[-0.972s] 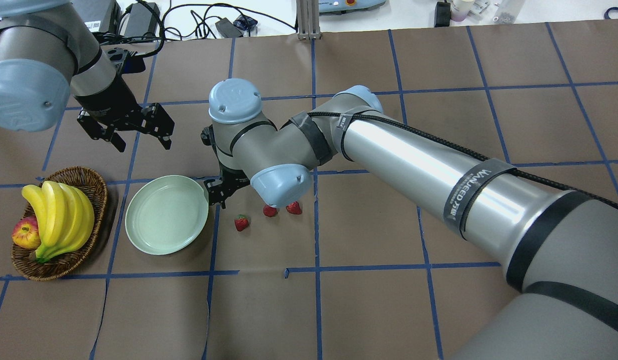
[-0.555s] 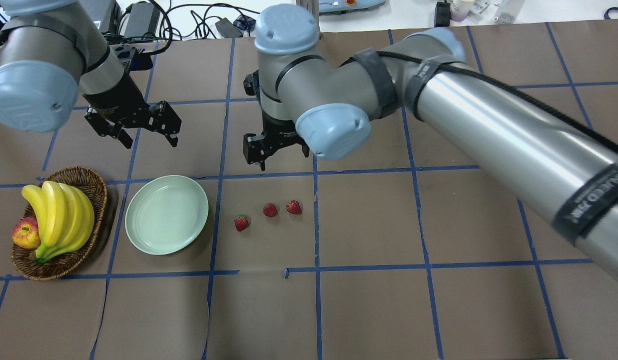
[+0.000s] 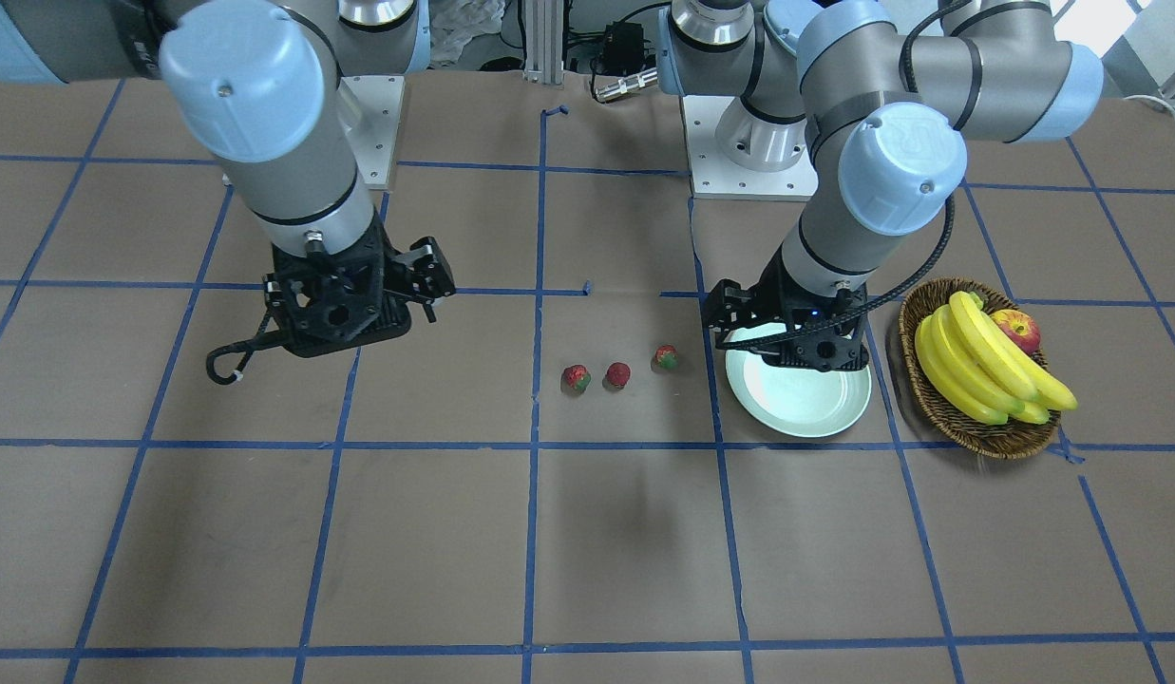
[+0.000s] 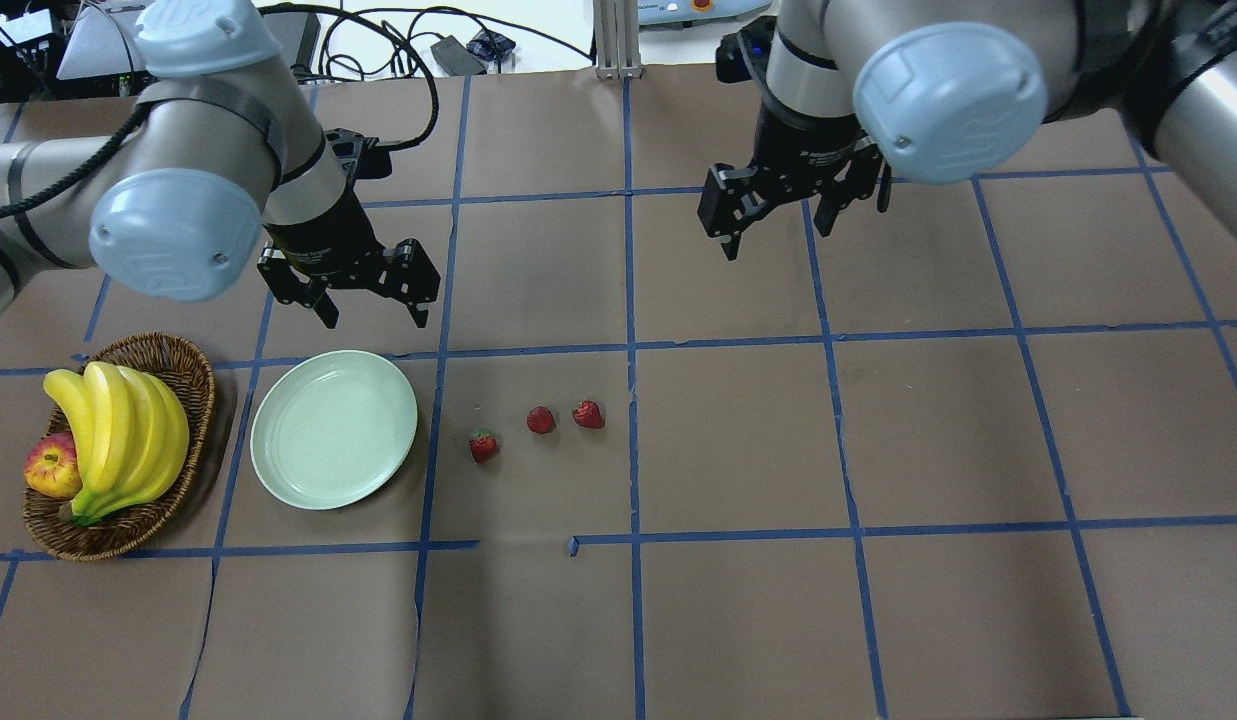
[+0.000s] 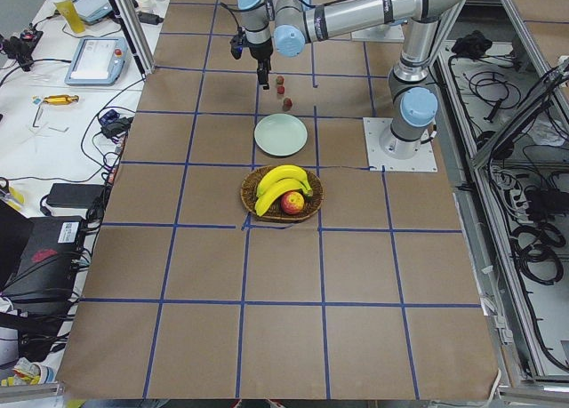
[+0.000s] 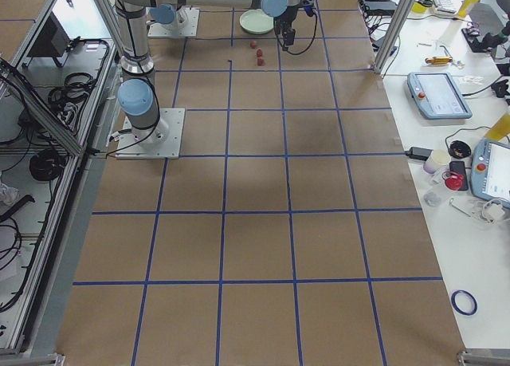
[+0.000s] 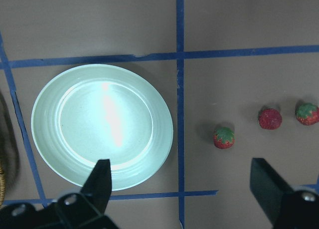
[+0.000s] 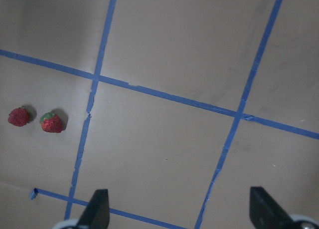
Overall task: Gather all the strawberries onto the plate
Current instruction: 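Raise the right gripper away while the left gripper reaches toward the strawberries, then lower the left gripper onto the strawberry nearest the plate and grasp it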
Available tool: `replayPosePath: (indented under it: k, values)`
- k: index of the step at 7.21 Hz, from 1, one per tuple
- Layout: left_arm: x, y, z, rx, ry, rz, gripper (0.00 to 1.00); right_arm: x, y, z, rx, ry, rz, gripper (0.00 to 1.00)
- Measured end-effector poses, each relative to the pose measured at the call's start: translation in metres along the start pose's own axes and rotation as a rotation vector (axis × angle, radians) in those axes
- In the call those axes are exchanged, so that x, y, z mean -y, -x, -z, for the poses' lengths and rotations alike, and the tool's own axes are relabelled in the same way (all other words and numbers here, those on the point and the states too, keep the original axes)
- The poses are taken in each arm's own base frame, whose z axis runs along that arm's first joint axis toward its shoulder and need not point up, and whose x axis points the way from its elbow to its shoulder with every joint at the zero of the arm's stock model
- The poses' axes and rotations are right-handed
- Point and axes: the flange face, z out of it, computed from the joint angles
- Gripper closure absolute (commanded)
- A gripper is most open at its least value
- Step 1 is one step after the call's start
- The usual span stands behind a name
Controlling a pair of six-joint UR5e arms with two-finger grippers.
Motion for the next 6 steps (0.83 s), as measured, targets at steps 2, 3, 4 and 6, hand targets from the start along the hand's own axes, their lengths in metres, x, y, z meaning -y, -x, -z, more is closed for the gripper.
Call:
replayPosePath:
  k: [2, 3, 4, 6]
  values:
    - [-0.002, -0.018, -0.037, -0.004, 0.054, 0.039, 0.0, -0.008, -0.018, 0.008, -0.002, 0.002, -0.017, 0.0]
    - [-0.005, -0.024, -0.06, -0.027, 0.091, 0.05, 0.02, -0.009, -0.019, 0.006, 0.0, 0.006, -0.019, 0.0]
    - [-0.007, -0.03, -0.082, -0.067, 0.128, 0.068, 0.04, -0.009, -0.019, 0.005, 0.001, 0.011, -0.019, 0.0]
    - [-0.005, -0.036, -0.116, -0.106, 0.187, 0.102, 0.1, -0.01, -0.019, 0.0, 0.002, 0.02, -0.019, 0.0]
